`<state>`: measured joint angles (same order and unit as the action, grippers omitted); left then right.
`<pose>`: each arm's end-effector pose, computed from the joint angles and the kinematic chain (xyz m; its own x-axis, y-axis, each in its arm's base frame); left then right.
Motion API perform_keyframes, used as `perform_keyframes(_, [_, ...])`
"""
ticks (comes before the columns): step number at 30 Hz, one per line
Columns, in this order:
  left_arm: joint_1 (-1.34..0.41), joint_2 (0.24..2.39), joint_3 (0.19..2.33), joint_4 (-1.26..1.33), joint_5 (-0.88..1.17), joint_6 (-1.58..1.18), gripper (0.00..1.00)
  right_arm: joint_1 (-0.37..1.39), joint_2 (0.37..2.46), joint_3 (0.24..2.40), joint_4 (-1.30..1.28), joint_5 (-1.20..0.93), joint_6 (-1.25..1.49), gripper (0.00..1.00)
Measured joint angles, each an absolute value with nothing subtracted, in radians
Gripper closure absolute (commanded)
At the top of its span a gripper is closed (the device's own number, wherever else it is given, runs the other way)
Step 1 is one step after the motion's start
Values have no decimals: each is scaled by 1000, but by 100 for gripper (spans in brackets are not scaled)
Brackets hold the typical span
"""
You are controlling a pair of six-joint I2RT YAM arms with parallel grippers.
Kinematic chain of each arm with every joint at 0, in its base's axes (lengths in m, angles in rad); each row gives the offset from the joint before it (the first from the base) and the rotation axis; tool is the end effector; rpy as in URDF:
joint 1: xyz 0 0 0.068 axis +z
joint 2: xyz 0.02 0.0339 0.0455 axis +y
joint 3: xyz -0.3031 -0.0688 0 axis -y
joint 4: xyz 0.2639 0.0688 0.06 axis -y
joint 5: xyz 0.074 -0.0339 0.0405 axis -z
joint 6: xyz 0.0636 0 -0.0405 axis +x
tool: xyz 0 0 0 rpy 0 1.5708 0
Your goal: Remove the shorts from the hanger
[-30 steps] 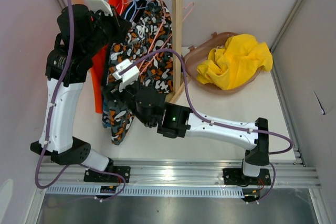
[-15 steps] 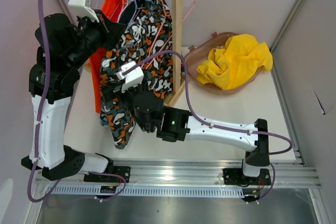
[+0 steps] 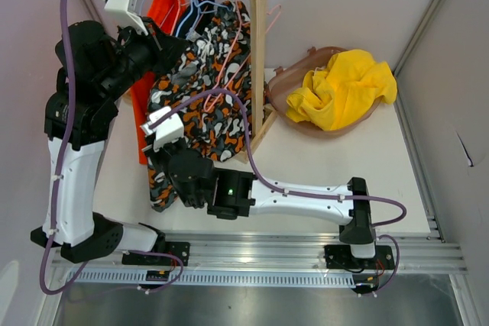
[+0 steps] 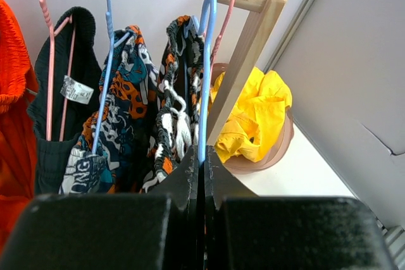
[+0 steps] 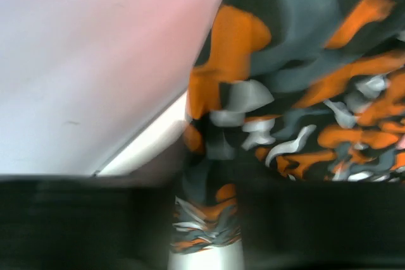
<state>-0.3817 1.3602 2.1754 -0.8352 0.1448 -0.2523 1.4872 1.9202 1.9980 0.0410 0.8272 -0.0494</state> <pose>0.2108 -0.0945 0.6404 -0.1434 -0.2086 -0.9674 0.4819 0.8391 -0.2524 0.0883 0.4928 0.4925 0.0402 0.0792 -0.9960 -0.6123 0.7897 0.0381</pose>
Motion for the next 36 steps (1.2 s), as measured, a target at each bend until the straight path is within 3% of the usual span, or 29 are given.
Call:
perform_keyframes(6, [-382, 1367, 2193, -855, 144, -243, 100, 1487, 1920, 1974, 55, 848, -29, 100])
perform_keyframes(14, [-363, 1462, 2360, -967, 136, -216, 100, 1569, 1829, 1757, 109, 909, 70, 100])
perform_keyframes(27, [-330, 1485, 2372, -952, 136, -217, 100, 1598, 1901, 1710, 8, 889, 201, 100])
perform_keyframes(31, [-329, 1430, 2302, -933, 145, -223, 100, 1572, 1904, 1691, 6, 882, 213, 100])
perform_keyframes(36, [-327, 1166, 1905, -818, 192, -270, 100, 1500, 1897, 1671, 21, 869, 172, 100])
